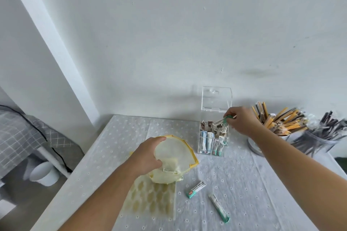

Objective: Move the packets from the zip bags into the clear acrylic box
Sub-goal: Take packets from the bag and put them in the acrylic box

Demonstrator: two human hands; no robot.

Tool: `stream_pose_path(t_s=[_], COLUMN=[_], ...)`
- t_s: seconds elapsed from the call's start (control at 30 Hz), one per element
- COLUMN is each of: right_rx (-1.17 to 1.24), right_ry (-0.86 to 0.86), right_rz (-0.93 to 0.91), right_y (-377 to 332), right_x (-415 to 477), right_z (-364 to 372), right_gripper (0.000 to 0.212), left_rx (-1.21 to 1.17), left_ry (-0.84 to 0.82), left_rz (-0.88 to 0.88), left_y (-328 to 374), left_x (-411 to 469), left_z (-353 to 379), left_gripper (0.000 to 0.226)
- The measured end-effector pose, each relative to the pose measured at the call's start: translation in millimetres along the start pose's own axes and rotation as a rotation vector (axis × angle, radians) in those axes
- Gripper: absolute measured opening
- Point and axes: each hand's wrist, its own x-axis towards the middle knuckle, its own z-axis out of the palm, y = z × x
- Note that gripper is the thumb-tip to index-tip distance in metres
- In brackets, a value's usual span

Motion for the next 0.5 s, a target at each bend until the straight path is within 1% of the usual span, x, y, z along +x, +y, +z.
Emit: stream_pose_path(t_s=[0.1,0.23,0.37,0.5], right_rx=[-0.094,-0.160,-0.288,-0.340], right_ry=[-0.044,-0.086,-0.198,-0.276], right_rz=[0.000,0.032,0.042,0.016], right_y=[12.6,20.5,20.7,24.2], right_x=[8.8,18.8,25.0,34.0], right_z=[11.8,26.9,38.2,48.9], right_gripper=[0.016,0.019,0.019,0.027], left_rx=[-0.006,-0.005,-0.003,-0.005], left_ry=[0.006,0.011,0.011,0.003], left_rz=[-0.008,-0.015,-0.016,-0.014], left_y=[-3.2,-5.6,-5.8,-6.2], left_x=[3.2,5.4,6.6,6.3], left_z=[0.4,0.4,0.6,2.6], left_gripper=[0.073,0.073,0.074,0.074])
